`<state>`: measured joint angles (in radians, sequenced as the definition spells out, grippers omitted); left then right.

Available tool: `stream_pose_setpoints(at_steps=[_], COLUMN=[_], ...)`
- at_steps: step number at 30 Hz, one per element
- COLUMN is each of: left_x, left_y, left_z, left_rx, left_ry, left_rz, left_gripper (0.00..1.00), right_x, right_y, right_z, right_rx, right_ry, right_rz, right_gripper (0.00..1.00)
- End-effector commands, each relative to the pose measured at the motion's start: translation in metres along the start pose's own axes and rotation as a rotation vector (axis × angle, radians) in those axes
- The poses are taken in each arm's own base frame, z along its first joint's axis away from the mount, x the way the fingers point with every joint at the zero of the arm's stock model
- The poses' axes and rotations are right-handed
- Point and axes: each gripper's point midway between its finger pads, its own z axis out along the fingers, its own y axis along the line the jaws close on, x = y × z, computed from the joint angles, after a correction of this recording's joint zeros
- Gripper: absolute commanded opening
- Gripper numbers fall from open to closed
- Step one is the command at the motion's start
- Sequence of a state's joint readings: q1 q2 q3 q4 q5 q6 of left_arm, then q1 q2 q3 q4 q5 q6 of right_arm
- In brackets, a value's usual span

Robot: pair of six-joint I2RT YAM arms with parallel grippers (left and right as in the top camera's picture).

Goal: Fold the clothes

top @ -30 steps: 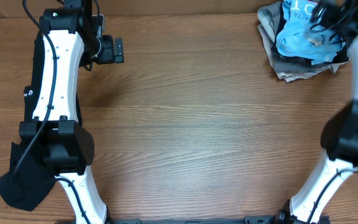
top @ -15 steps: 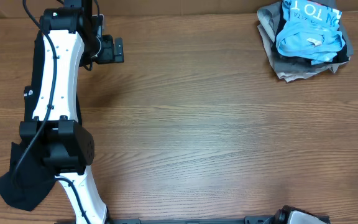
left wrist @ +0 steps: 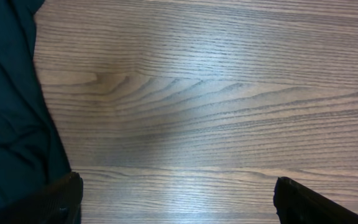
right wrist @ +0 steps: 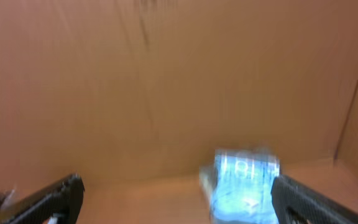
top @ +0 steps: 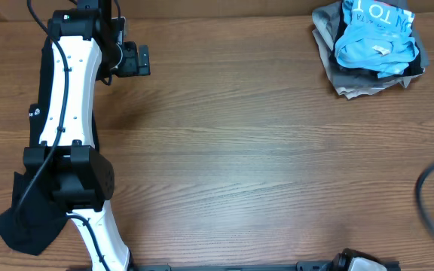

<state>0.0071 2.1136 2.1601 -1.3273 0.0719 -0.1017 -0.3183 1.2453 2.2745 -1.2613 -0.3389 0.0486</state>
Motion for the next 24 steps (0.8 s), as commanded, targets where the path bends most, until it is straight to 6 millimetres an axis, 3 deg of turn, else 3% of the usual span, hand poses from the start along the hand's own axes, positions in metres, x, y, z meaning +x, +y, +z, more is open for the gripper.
stream_pose_setpoints(at_steps=[1,4,8,12,14,16,24], left_x=[-0.003,-0.003,-0.003,-0.003,-0.003,-0.003,-0.003], left_y=[-0.002,-0.002,-0.001,-0.001,-0.002,-0.002,-0.002], left_z=[0.000,0.000,0.000,0.000,0.000,0.000,0.000], left_rx=[0.008,0.008,0.007,0.007,0.008,0.007,0.007], left_ry=[-0.006,-0.006,-0.006,-0.006,-0.006,-0.006,-0.006], left_rz=[-0.008,-0.008,-0.011,-0.011,-0.009,-0.009,-0.009], left_gripper=[1.00,1.00,1.00,1.00,1.00,1.00,1.00], right_x=[0.045,0.082,0.115,0.149,0.182,0.201,0.260], right_y=[-0.002,-0.013,-0.019,-0.013,-0.009,-0.009,-0.004], right_z=[-0.045,-0.059,-0.055,-0.033,-0.010,0.003,0.044], right_rx=[0.090,0.163,0.160,0.059,-0.013,-0.044,-0.156], right_ry=[0.094,0.157,0.122,0.055,0.026,0.014,-0.172], right_rz=[0.024,0.041,0.030,-0.001,-0.023,-0.027,-0.075], right_gripper=[1.00,1.00,1.00,1.00,1.00,1.00,1.00])
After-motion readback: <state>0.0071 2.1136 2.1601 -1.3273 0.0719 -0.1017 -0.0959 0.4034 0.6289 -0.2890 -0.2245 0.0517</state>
